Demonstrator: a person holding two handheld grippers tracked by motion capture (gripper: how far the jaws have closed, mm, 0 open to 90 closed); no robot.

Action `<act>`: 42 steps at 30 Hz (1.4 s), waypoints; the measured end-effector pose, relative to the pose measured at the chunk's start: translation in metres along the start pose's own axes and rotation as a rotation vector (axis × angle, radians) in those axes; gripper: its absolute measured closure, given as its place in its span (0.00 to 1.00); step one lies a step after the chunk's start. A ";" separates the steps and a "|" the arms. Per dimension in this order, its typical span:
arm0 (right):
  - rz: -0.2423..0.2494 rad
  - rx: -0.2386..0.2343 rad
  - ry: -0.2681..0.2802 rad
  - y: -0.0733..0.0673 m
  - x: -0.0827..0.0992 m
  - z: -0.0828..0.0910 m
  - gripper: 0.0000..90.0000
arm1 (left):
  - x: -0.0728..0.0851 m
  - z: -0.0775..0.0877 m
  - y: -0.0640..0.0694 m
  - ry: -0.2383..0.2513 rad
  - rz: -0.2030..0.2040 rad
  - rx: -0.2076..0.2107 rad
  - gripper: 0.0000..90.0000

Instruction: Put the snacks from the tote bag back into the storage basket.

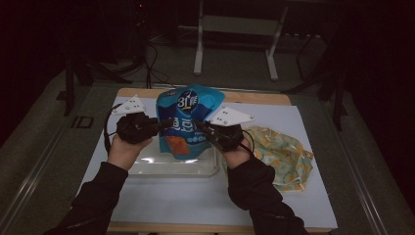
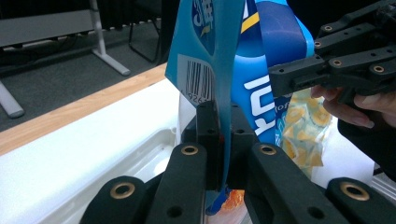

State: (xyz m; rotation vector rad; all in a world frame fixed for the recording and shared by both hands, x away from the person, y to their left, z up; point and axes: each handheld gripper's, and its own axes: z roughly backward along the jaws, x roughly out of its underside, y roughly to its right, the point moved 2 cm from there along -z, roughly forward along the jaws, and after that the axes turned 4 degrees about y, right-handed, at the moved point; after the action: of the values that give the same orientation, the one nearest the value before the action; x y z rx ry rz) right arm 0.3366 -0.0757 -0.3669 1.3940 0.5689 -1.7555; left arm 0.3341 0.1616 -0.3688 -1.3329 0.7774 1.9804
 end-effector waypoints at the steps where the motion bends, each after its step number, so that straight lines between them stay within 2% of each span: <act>1: -0.007 -0.003 -0.002 0.000 0.002 -0.001 0.99 | 0.003 -0.002 0.000 -0.001 0.005 0.004 0.98; 8: -0.005 0.002 -0.024 0.001 0.018 -0.006 0.99 | 0.019 -0.012 -0.006 0.005 0.040 0.025 0.98; 15: -0.035 -0.002 -0.035 0.006 0.036 -0.009 0.99 | 0.031 -0.023 -0.009 -0.020 0.041 0.031 0.98; 17: -0.031 -0.001 -0.042 0.006 0.039 -0.011 0.99 | 0.035 -0.026 -0.011 -0.020 0.055 0.040 0.98; 26: -0.044 -0.007 -0.062 0.009 0.052 -0.018 0.99 | 0.050 -0.034 -0.018 -0.010 0.074 0.057 0.98; 35: -0.068 -0.007 -0.065 0.012 0.061 -0.022 0.99 | 0.059 -0.039 -0.022 -0.003 0.080 0.062 0.98; 42: -0.056 -0.007 -0.079 0.010 0.069 -0.025 0.99 | 0.069 -0.041 -0.023 0.003 0.090 0.065 0.98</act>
State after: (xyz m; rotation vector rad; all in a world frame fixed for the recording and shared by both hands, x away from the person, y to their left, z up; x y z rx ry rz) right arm 0.3544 -0.0836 -0.4381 1.3088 0.5757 -1.8426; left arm 0.3549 0.1564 -0.4494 -1.2842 0.9095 2.0052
